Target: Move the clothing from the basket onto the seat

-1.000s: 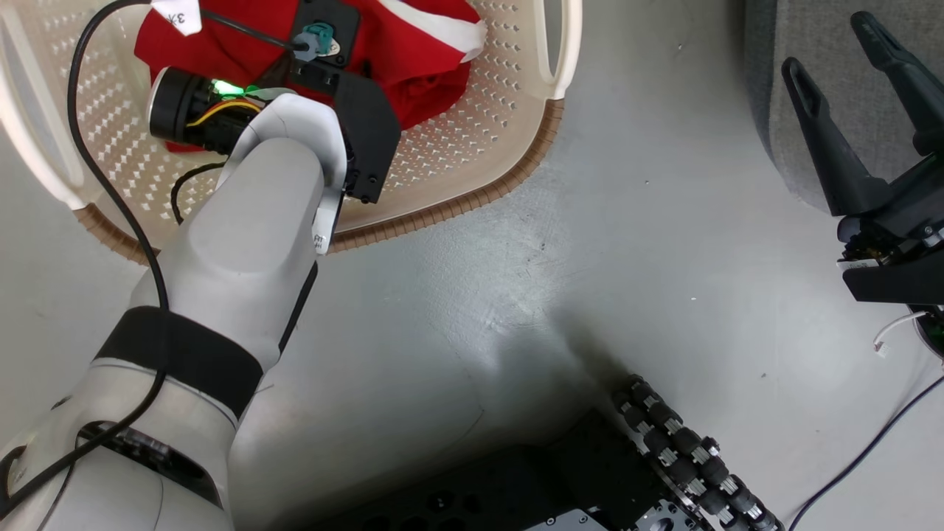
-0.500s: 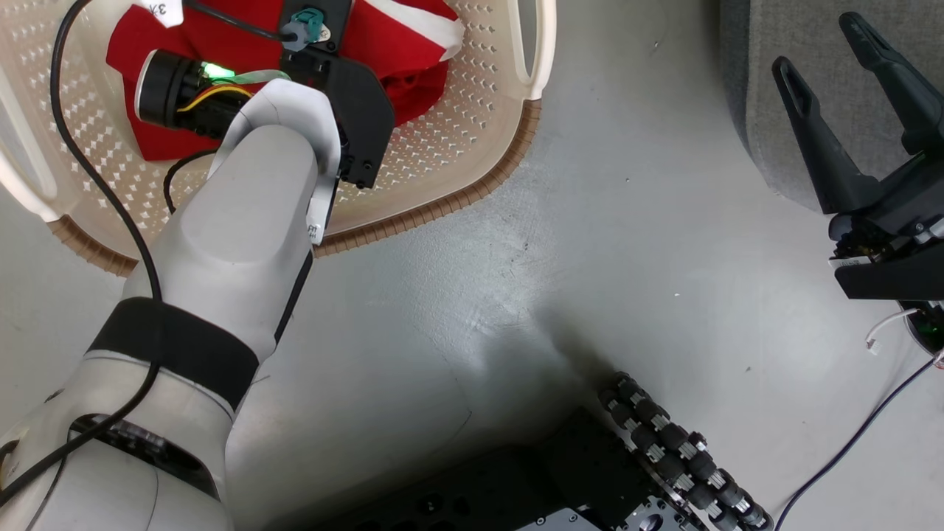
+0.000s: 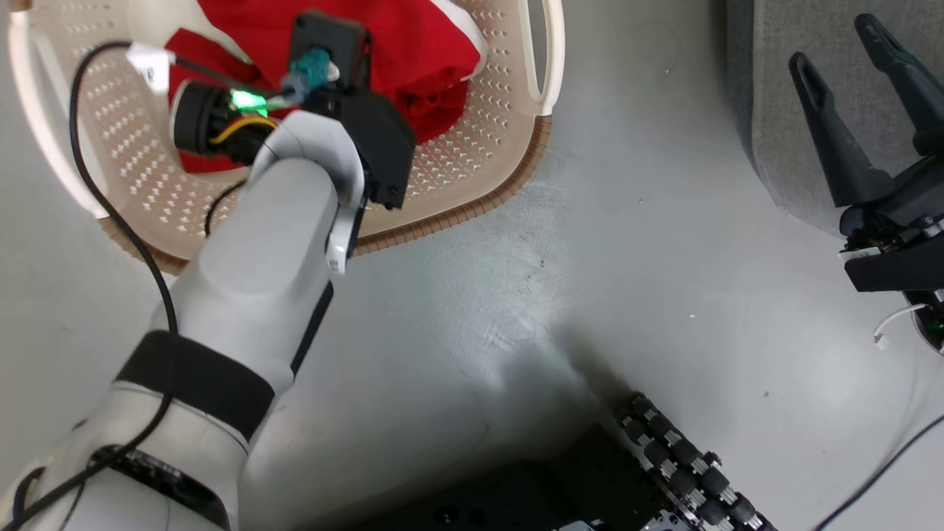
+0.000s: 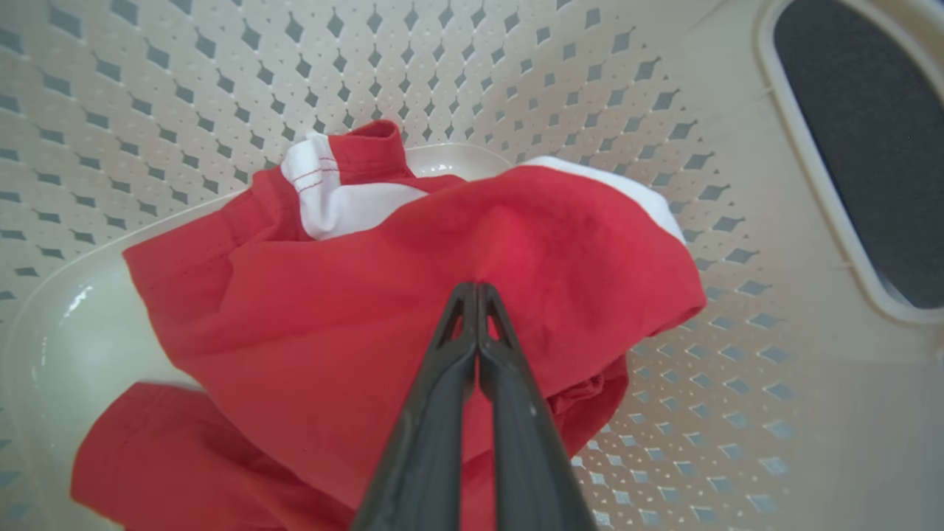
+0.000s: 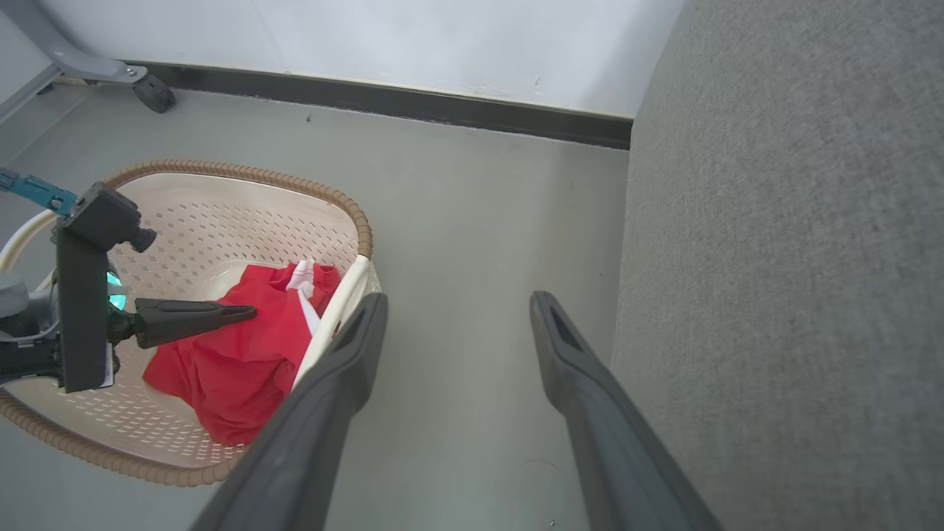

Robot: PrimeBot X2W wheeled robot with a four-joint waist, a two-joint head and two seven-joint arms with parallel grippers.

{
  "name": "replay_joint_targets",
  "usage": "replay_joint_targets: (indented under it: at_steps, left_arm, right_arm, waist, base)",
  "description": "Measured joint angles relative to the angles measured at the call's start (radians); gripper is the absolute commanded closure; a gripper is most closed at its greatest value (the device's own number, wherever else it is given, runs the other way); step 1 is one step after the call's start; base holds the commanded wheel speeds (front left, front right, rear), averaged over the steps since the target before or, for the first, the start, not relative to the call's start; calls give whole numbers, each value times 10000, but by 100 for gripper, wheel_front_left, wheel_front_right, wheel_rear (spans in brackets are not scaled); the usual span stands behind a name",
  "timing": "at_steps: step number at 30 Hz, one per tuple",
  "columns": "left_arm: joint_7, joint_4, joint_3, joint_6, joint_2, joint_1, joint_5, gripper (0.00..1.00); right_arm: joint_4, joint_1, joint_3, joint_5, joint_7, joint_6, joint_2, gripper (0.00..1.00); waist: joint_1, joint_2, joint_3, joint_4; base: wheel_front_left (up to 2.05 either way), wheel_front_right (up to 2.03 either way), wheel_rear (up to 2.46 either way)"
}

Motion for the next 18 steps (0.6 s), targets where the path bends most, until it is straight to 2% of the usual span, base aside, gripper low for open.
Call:
replay_joint_targets:
  at_steps: [18]
  left_arm:
    - [-1739, -1448, -606, 0, -10, 1675, -1350, 100]
  right_arm:
    - [476, 943, -491, 88, 0, -2, -140, 0]
  waist:
    - [-1, 0, -1760, 925]
  base:
    - [0, 0, 0]
